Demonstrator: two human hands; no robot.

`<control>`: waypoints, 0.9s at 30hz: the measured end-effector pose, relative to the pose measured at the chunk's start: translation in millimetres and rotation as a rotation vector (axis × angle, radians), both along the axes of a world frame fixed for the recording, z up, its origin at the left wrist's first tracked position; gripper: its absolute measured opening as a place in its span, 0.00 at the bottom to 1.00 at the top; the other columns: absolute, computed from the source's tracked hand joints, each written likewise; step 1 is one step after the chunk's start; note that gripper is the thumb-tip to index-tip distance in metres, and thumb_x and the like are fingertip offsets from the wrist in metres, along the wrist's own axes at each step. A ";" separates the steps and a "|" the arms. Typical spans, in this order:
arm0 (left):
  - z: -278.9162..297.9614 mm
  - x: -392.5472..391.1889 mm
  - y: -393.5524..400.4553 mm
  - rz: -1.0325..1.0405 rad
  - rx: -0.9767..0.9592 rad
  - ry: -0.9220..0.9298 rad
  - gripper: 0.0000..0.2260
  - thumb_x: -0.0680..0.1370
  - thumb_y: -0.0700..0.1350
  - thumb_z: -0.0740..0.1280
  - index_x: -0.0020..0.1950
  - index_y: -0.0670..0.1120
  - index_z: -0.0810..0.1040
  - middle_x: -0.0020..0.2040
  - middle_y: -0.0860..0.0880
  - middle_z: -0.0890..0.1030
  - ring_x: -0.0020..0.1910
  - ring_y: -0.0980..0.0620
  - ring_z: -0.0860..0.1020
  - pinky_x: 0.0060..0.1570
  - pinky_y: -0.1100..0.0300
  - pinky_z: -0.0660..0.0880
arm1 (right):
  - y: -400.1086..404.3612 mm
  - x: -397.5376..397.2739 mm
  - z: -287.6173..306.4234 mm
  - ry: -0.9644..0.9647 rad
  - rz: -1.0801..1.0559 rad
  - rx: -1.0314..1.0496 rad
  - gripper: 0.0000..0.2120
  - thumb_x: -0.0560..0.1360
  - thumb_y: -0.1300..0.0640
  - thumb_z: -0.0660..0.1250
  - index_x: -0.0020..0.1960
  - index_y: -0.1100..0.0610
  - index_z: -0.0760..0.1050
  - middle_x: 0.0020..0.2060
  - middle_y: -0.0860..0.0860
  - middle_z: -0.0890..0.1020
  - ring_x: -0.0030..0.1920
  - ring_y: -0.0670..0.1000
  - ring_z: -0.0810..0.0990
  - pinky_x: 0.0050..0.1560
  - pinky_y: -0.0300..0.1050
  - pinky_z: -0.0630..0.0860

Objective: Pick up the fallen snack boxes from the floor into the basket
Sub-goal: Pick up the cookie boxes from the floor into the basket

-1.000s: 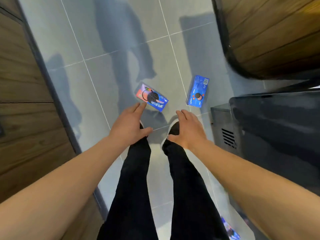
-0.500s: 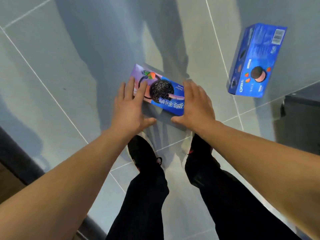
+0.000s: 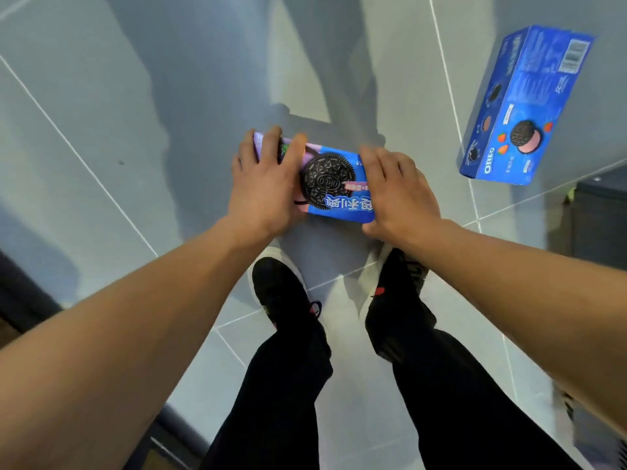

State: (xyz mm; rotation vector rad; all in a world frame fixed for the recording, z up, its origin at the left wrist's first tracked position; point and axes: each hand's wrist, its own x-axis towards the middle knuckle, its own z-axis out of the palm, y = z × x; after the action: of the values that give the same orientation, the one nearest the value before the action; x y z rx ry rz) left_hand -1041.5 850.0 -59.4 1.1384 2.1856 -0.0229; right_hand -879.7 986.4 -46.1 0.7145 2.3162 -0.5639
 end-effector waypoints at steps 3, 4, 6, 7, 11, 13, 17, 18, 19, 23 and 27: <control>60.6 3.3 -7.8 0.027 0.027 -0.033 0.43 0.58 0.56 0.74 0.70 0.50 0.63 0.69 0.41 0.64 0.63 0.31 0.63 0.59 0.40 0.70 | -0.1 1.3 60.1 -0.029 0.050 -0.013 0.56 0.61 0.48 0.78 0.78 0.54 0.48 0.72 0.53 0.61 0.70 0.59 0.62 0.70 0.54 0.65; 91.5 3.2 -8.3 0.033 0.030 -0.043 0.43 0.57 0.55 0.75 0.70 0.49 0.63 0.68 0.40 0.65 0.62 0.31 0.64 0.61 0.41 0.69 | -0.8 0.9 89.6 -0.032 0.060 -0.013 0.56 0.61 0.48 0.78 0.78 0.55 0.47 0.72 0.53 0.61 0.70 0.59 0.62 0.70 0.54 0.66; 146.3 2.6 -6.0 0.062 0.029 -0.079 0.44 0.58 0.54 0.75 0.71 0.47 0.65 0.69 0.39 0.64 0.63 0.31 0.63 0.62 0.42 0.67 | 0.4 1.7 139.1 -0.030 0.074 -0.009 0.57 0.60 0.48 0.78 0.78 0.55 0.47 0.72 0.53 0.62 0.70 0.59 0.63 0.70 0.55 0.66; 185.3 1.3 -4.2 0.070 0.034 -0.093 0.44 0.59 0.53 0.75 0.72 0.46 0.65 0.69 0.39 0.64 0.63 0.31 0.62 0.62 0.42 0.67 | 1.8 0.2 175.6 -0.027 0.083 -0.008 0.57 0.60 0.49 0.78 0.78 0.55 0.47 0.72 0.53 0.62 0.70 0.60 0.63 0.70 0.55 0.66; 328.6 3.8 1.4 0.034 0.063 -0.058 0.43 0.60 0.55 0.74 0.72 0.44 0.65 0.68 0.38 0.65 0.62 0.33 0.63 0.63 0.44 0.65 | 9.6 5.1 316.1 -0.004 0.133 0.012 0.58 0.60 0.46 0.77 0.79 0.55 0.47 0.73 0.53 0.63 0.71 0.60 0.63 0.72 0.54 0.63; 394.9 6.5 3.4 -0.001 0.073 -0.008 0.44 0.59 0.57 0.73 0.71 0.46 0.65 0.67 0.39 0.65 0.61 0.32 0.64 0.61 0.42 0.68 | 13.1 10.6 385.2 0.035 0.155 0.051 0.58 0.60 0.44 0.77 0.79 0.56 0.47 0.72 0.53 0.63 0.70 0.60 0.64 0.71 0.53 0.63; 488.8 7.5 9.0 -0.070 0.000 -0.009 0.45 0.55 0.61 0.68 0.69 0.48 0.63 0.63 0.42 0.67 0.64 0.37 0.65 0.63 0.43 0.64 | 10.4 27.2 490.9 0.065 0.109 0.093 0.54 0.64 0.42 0.74 0.79 0.54 0.48 0.75 0.53 0.60 0.74 0.59 0.60 0.72 0.54 0.61; 507.4 8.5 10.4 -0.128 -0.011 -0.003 0.45 0.53 0.62 0.66 0.69 0.49 0.63 0.61 0.44 0.69 0.64 0.38 0.66 0.63 0.45 0.62 | 7.4 35.3 512.9 0.058 0.093 0.099 0.52 0.65 0.41 0.74 0.79 0.53 0.48 0.76 0.53 0.59 0.75 0.59 0.59 0.73 0.55 0.60; 524.6 8.8 13.1 -0.183 -0.010 0.007 0.45 0.53 0.62 0.65 0.68 0.49 0.65 0.60 0.46 0.71 0.63 0.40 0.66 0.62 0.46 0.60 | 3.7 42.3 530.7 0.061 0.090 0.109 0.51 0.66 0.40 0.73 0.79 0.53 0.50 0.77 0.53 0.58 0.75 0.60 0.58 0.75 0.55 0.59; 601.3 21.5 23.8 -0.341 -0.025 -0.026 0.44 0.52 0.62 0.69 0.67 0.50 0.67 0.58 0.45 0.71 0.63 0.43 0.66 0.60 0.50 0.61 | -23.1 75.5 609.9 0.142 -0.019 0.166 0.49 0.65 0.41 0.74 0.78 0.52 0.54 0.76 0.52 0.60 0.75 0.59 0.59 0.74 0.54 0.61; 656.5 41.9 31.5 -0.353 -0.136 -0.168 0.46 0.51 0.63 0.74 0.65 0.52 0.65 0.54 0.48 0.67 0.56 0.45 0.68 0.56 0.55 0.66 | -66.3 106.8 665.8 0.191 -0.189 0.299 0.49 0.62 0.43 0.75 0.77 0.53 0.59 0.73 0.52 0.66 0.74 0.59 0.62 0.73 0.54 0.62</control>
State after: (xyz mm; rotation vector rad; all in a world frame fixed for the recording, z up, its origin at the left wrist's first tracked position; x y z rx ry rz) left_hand -999.5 881.5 597.1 1.3802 1.7868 -0.2178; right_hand -772.9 920.1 619.7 1.0701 2.5582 -0.3839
